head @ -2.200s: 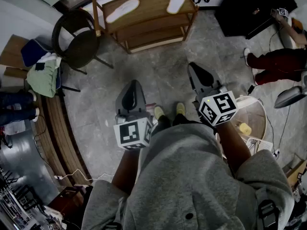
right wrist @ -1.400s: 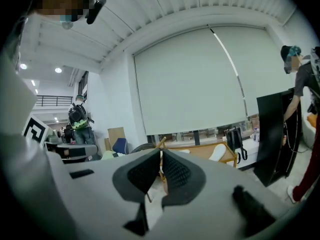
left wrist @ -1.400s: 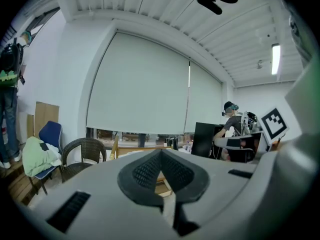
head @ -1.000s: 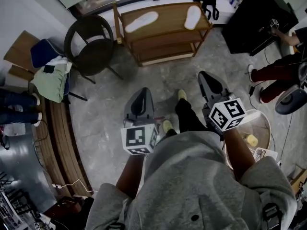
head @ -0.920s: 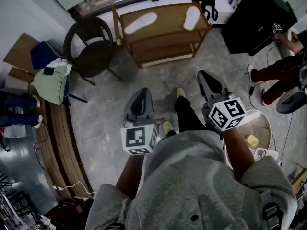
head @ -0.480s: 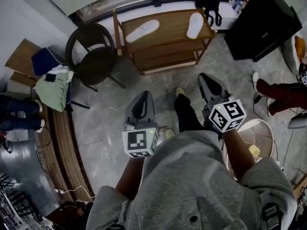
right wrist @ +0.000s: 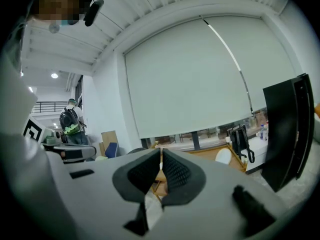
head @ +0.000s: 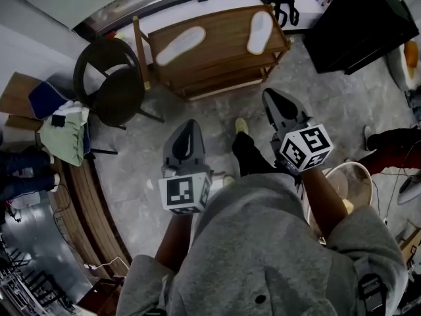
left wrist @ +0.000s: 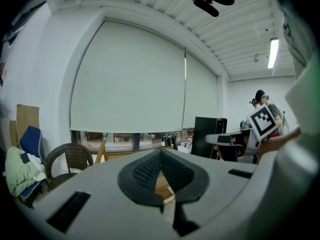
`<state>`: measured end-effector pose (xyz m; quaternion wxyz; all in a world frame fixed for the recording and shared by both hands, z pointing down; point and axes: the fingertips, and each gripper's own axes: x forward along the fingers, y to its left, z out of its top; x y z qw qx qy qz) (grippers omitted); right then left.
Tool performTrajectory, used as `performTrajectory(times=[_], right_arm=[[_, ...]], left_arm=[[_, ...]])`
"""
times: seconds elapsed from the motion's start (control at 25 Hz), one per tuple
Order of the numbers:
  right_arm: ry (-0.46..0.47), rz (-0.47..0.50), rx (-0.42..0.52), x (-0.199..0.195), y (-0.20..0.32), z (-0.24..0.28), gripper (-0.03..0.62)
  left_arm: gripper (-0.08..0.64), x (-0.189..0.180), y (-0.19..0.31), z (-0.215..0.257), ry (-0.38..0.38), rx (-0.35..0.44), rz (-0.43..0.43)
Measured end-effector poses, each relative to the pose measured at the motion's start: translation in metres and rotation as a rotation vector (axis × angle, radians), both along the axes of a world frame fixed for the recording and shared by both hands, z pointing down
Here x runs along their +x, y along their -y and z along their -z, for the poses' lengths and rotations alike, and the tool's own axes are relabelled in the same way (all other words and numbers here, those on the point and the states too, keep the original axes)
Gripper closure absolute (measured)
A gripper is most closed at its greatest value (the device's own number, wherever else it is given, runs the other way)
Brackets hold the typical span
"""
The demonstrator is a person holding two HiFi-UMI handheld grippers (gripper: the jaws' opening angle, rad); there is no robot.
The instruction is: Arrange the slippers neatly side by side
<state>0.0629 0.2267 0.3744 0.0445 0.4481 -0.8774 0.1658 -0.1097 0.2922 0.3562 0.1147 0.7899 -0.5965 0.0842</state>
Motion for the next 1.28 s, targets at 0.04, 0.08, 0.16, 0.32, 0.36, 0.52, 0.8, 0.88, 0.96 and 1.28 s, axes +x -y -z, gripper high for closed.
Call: performTrajectory(times=[0.04, 0.08, 0.16, 0.32, 0.36, 0.52, 0.8, 0.88, 0.96, 1.28], right_arm=[[0.0, 0.002, -0.002, 0.001, 0.007, -0.002, 0.56], [-0.002, 0.003, -0.006, 0.002, 0.014, -0.005, 0.56], [-0.012, 0.001, -0.014, 0.007, 0.029, -0.009, 0.56], [-0.014, -0.003, -0.028, 0.013, 0.057, -0.014, 0.56], [-0.014, -0.003, -0.03, 0.015, 0.064, -0.014, 0.56], [-0.003, 0.001, -0.038, 0.02, 0.094, -0.013, 0.56], [0.0, 0.026, -0.048, 0.016, 0.137, -0.015, 0.56], [0.004, 0.028, -0.052, 0.018, 0.148, -0.015, 0.56], [0.002, 0.029, -0.053, 0.023, 0.159, -0.014, 0.56], [0.024, 0.034, -0.067, 0.038, 0.204, -0.017, 0.56]], left_arm=[[0.546, 0.002, 0.008, -0.002, -0.011, -0.006, 0.004], [0.546, 0.004, 0.015, -0.003, -0.017, -0.013, 0.005], [0.546, 0.009, 0.031, -0.007, -0.014, -0.021, 0.0], [0.545, 0.014, 0.059, -0.011, -0.003, -0.039, -0.001], [0.546, 0.015, 0.066, -0.01, -0.004, -0.044, 0.003], [0.545, 0.018, 0.092, -0.009, 0.011, -0.05, 0.003], [0.545, 0.019, 0.127, -0.016, 0.021, -0.094, 0.02], [0.545, 0.021, 0.138, -0.016, 0.02, -0.096, 0.024], [0.546, 0.025, 0.152, -0.013, 0.019, -0.078, 0.023], [0.545, 0.045, 0.196, -0.008, 0.005, -0.077, 0.051]])
